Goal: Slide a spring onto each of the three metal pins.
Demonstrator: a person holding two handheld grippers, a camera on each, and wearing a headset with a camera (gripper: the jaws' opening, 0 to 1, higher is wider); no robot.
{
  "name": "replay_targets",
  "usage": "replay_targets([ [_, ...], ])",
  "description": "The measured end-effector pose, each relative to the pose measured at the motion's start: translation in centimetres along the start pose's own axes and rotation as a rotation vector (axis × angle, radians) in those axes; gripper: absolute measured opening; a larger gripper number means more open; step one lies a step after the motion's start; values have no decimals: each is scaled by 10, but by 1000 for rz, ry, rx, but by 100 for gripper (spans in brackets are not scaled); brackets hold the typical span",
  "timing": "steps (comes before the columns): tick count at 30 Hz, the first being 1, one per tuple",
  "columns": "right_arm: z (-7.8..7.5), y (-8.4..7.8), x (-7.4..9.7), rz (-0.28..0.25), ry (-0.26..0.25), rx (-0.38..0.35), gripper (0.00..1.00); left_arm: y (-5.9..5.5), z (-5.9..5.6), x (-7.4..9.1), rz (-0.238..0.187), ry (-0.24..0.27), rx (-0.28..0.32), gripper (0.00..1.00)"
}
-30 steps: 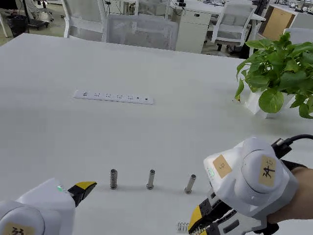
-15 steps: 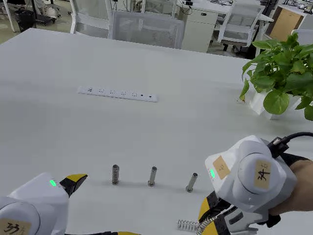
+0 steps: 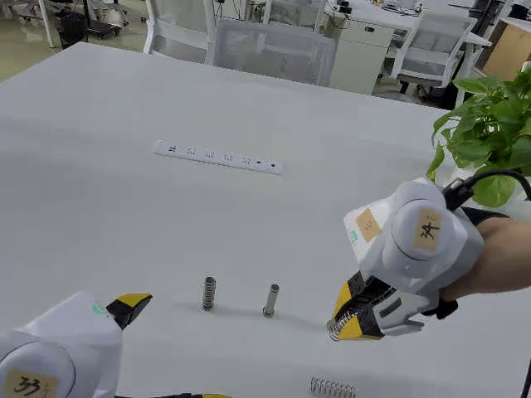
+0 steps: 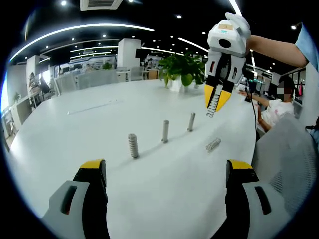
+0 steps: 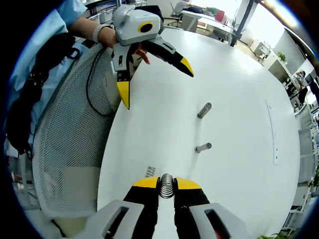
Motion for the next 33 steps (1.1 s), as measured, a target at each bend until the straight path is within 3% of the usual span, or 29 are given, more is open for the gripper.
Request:
replay_targets([
  [12,-34,16,-5,25,29,75,7,-1,0,0,2,-14,18,99],
  [24,-54,25,-18,57,71,145,7,-3,0,1,3,-15,35,99],
  [33,-69,29,-29,76,52,184,8,-5,-1,0,12,-19,33,99],
])
Point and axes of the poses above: the centre of the closed fingertips' face, and the gripper's own axes: x roughly backward along the fingers, z roughly to its left, y roughly out of its top, the point moved 9 cm from there along x, roughly backward along the fingers, and after that the axes turned 13 degrees about x, right-handed, at the moved point
